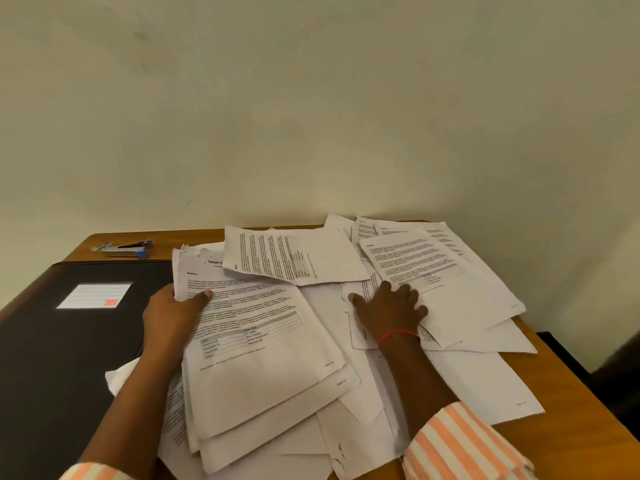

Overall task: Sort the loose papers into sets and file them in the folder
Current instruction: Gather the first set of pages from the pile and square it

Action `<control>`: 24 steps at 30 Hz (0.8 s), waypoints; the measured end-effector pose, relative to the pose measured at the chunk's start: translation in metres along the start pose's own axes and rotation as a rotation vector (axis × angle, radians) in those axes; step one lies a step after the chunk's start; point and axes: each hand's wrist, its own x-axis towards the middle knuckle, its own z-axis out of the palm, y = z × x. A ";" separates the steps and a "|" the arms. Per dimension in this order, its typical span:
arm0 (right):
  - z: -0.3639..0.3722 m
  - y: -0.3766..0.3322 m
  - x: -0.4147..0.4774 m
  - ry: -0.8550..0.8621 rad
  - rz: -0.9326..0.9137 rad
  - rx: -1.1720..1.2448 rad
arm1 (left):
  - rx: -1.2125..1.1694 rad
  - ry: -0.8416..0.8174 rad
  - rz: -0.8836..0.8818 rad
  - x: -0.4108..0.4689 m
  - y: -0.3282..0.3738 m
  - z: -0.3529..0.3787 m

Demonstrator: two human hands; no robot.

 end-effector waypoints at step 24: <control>-0.010 -0.008 -0.011 0.054 -0.171 -0.072 | 0.090 -0.204 -0.031 0.006 -0.002 -0.003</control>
